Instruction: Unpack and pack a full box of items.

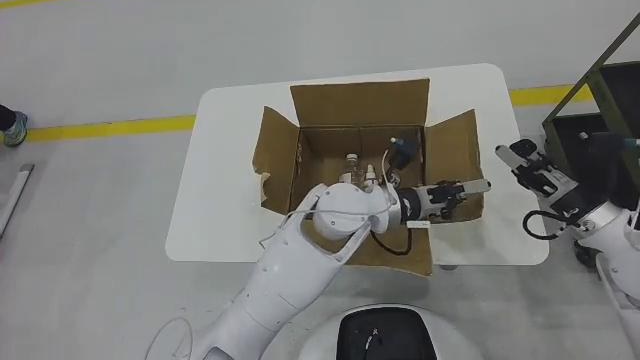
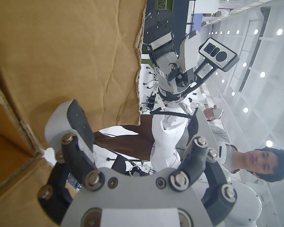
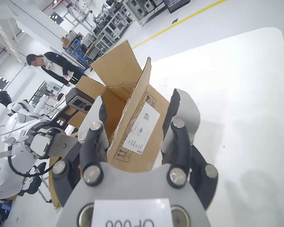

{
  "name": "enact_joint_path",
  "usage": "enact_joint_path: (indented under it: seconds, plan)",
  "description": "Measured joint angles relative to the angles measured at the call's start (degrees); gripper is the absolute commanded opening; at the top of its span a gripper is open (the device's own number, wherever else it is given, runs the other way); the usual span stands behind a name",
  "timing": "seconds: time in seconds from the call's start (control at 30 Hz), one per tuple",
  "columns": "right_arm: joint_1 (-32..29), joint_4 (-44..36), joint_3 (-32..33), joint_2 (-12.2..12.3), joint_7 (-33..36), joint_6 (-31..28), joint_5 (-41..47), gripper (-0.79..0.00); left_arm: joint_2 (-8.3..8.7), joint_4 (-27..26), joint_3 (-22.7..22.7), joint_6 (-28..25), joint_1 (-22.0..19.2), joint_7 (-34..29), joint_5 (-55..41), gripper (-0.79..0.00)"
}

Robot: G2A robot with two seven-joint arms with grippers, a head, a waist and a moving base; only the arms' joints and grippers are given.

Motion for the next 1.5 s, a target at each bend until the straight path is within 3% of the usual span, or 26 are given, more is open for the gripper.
enact_joint_path:
  seconds: [0.13,0.3,0.37,0.43,0.8,0.97,1.13,1.3,1.5]
  plan:
    - [0.53,0.71,-2.08,-0.02,1.69,0.47,0.02,-0.440,0.00,-0.58,0.13,0.25,0.41,-0.27,1.02,0.000]
    - [0.91,1.63,-3.94,-0.07,2.54,0.75,0.07,-0.529,0.00,-0.83,0.08,0.72,0.89,-0.50,1.65,0.000]
    - [0.92,1.88,-4.33,-0.06,2.81,0.96,-0.12,-0.597,0.00,-0.89,-0.03,0.88,1.03,-0.60,1.83,0.000]
    - [0.85,2.18,-4.45,-0.05,2.87,1.09,-0.10,-0.785,-0.01,-0.99,-0.21,0.97,1.15,-0.60,1.95,0.000]
    - [-0.81,2.83,-3.71,-0.02,1.11,0.47,0.83,-0.785,1.45,-2.91,-6.46,1.72,2.47,0.51,4.81,0.000]
    - [-2.98,1.82,-0.61,0.49,3.22,-2.50,-0.38,-0.785,3.02,-4.53,-12.14,6.37,3.15,-2.69,6.04,0.000]
    - [-5.28,1.12,2.93,0.90,4.86,-4.25,0.30,-0.785,4.58,-6.37,-16.81,7.15,4.63,-6.12,8.29,0.000]
    - [-5.12,1.51,3.27,1.19,5.42,-7.85,-2.45,-0.785,5.47,-8.17,-18.72,7.37,6.42,-6.90,10.30,0.000]
    - [-3.02,4.24,-0.75,1.14,4.23,-9.18,-7.91,-0.785,6.08,-10.62,-19.50,8.14,8.15,-6.08,12.01,0.000]
